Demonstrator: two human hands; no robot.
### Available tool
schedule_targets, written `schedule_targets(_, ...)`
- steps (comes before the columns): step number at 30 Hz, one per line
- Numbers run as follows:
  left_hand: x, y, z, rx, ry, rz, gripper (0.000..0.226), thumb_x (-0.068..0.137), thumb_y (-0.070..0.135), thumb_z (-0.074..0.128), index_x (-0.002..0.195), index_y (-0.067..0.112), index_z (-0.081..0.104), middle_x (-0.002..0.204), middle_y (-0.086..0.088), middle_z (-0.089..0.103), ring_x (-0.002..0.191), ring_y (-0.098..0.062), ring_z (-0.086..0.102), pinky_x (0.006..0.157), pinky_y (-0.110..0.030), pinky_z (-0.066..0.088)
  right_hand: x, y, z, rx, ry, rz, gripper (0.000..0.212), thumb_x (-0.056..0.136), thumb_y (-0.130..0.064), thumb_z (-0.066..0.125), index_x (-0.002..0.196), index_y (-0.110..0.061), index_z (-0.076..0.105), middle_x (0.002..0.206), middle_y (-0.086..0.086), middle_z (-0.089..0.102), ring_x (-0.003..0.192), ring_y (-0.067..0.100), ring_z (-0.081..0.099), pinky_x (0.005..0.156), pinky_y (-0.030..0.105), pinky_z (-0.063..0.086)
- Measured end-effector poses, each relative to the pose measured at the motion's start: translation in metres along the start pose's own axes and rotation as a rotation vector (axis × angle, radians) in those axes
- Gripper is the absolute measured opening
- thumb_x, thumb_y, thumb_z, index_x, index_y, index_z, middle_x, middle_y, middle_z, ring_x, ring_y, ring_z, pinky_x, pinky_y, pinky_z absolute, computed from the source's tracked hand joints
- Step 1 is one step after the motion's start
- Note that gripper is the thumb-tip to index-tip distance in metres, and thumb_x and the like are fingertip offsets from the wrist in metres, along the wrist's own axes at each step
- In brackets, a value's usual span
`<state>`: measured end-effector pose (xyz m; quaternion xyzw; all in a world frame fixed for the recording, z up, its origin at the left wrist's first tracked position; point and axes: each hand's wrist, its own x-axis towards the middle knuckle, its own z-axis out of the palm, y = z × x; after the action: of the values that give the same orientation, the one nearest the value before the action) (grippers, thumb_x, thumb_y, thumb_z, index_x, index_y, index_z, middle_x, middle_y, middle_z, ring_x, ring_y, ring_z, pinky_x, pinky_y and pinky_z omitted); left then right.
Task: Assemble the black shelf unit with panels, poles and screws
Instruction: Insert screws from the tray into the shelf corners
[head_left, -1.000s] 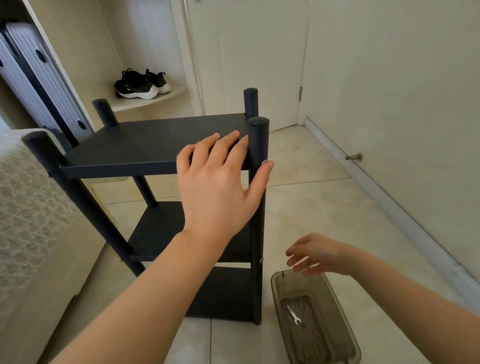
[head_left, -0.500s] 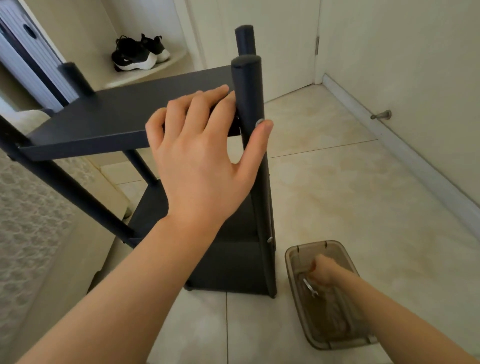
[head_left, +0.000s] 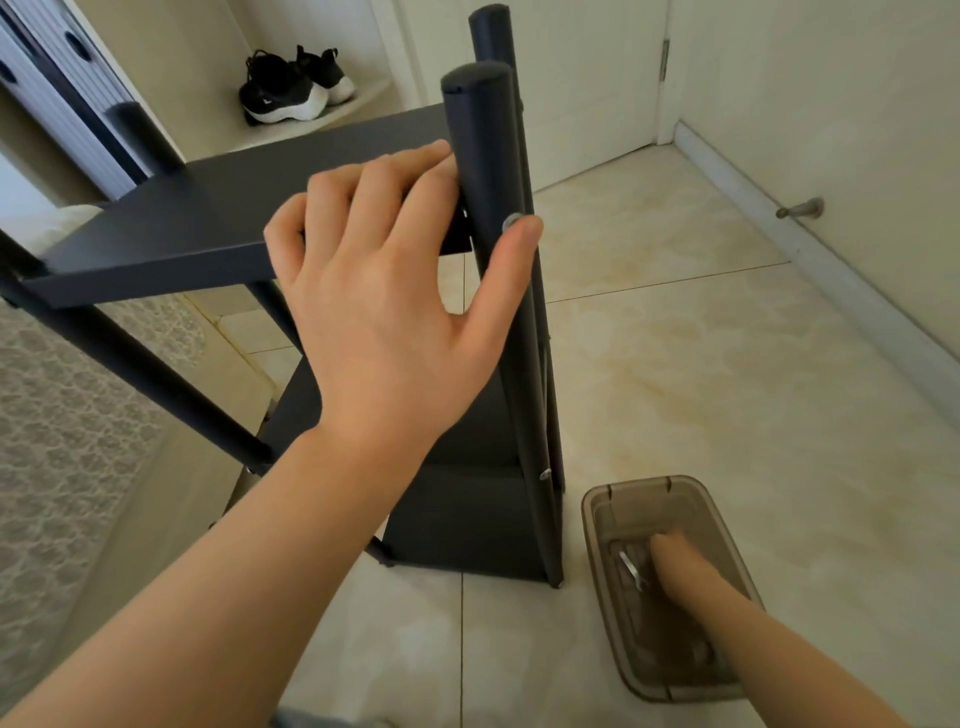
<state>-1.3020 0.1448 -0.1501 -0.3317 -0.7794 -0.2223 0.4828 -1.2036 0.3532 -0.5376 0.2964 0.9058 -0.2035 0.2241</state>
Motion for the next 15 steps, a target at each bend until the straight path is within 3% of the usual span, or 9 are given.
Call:
schedule_targets(3,0.001,0.000,0.000,-0.004,-0.003,0.000,0.054,0.101,0.057,0.038,0.103,0.014,0.072,0.109,0.002,0.069,0.105,-0.024,0.059,0.095,-0.040,0.035,-0.002,-0.003,0.006,0.027,0.037,0.045,0.035,0.101,-0.003,0.037,0.134,0.000,0.049,0.140,0.018,0.043,0.115,0.030,0.057,0.095,0.036,0.045)
schedule_targets(5,0.001,0.000,0.000,-0.003,-0.005,-0.008,0.055,0.101,0.057,0.037,0.102,0.015,0.072,0.109,0.003,0.069,0.105,-0.024,0.058,0.096,-0.040,0.034,0.000,0.000,0.014,-0.047,0.079,0.032,0.042,0.102,-0.002,0.034,0.144,0.002,0.036,0.149,0.018,0.036,0.115,0.026,0.059,0.092,0.035,0.048)
schedule_targets(8,0.001,0.000,-0.001,-0.003,-0.015,-0.011,0.054,0.101,0.058,0.037,0.102,0.016,0.072,0.109,0.003,0.069,0.105,-0.023,0.058,0.096,-0.040,0.034,-0.002,0.004,0.018,-0.149,0.123,0.020,0.045,0.103,-0.002,0.034,0.148,0.002,0.031,0.154,0.020,0.026,0.124,0.027,0.052,0.095,0.034,0.048)
schedule_targets(12,0.001,0.000,-0.002,-0.009,-0.025,-0.015,0.054,0.101,0.057,0.038,0.103,0.015,0.071,0.109,0.002,0.069,0.105,-0.024,0.058,0.096,-0.040,0.034,-0.001,0.013,0.015,-0.251,0.103,-0.014,0.036,0.102,-0.003,0.034,0.137,-0.003,0.045,0.137,0.015,0.045,0.122,0.028,0.054,0.097,0.036,0.048)
schedule_targets(15,0.001,0.000,-0.002,-0.011,-0.021,-0.017,0.052,0.101,0.055,0.039,0.102,0.015,0.071,0.108,0.002,0.069,0.105,-0.024,0.058,0.096,-0.040,0.034,0.001,0.018,0.011,-0.263,0.051,-0.047,0.034,0.102,-0.005,0.036,0.134,-0.006,0.046,0.137,0.014,0.046,0.121,0.027,0.056,0.096,0.036,0.046)
